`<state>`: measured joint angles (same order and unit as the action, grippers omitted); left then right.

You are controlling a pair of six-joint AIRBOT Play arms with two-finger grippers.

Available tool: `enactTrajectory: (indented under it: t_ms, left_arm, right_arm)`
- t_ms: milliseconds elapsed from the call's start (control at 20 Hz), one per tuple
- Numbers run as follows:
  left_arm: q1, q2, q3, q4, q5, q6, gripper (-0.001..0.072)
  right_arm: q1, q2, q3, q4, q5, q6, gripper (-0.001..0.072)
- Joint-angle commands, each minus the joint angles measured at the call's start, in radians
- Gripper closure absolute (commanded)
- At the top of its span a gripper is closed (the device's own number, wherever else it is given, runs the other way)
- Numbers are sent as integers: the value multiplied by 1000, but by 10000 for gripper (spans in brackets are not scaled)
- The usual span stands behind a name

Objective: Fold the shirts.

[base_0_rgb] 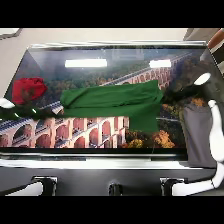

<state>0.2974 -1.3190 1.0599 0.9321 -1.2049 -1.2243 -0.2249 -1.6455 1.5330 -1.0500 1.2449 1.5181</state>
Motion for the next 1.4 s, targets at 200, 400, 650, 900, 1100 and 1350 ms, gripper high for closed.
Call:
enactTrajectory:
  t_ms: [200,400,650,900,1100,1350]
  left_arm:
    - [3,240,1014,137,130,-99,682]
    - [3,453,1035,172,167,-190,682]
    - [3,579,934,192,190,-236,682]
    - [3,558,941,249,148,-235,682]
    - [2,409,898,270,-82,-211,682]
    - [0,113,547,289,-114,-139,682]
  right_arm:
    - [-2,599,378,-105,-376,-172,670]
    - [-2,880,386,-256,-323,-84,670]
    - [-2,994,386,-406,-251,43,670]
    - [-2,953,386,-405,-113,103,670]
    - [-2,760,386,-360,169,101,671]
    - [11,277,292,-213,415,91,671]
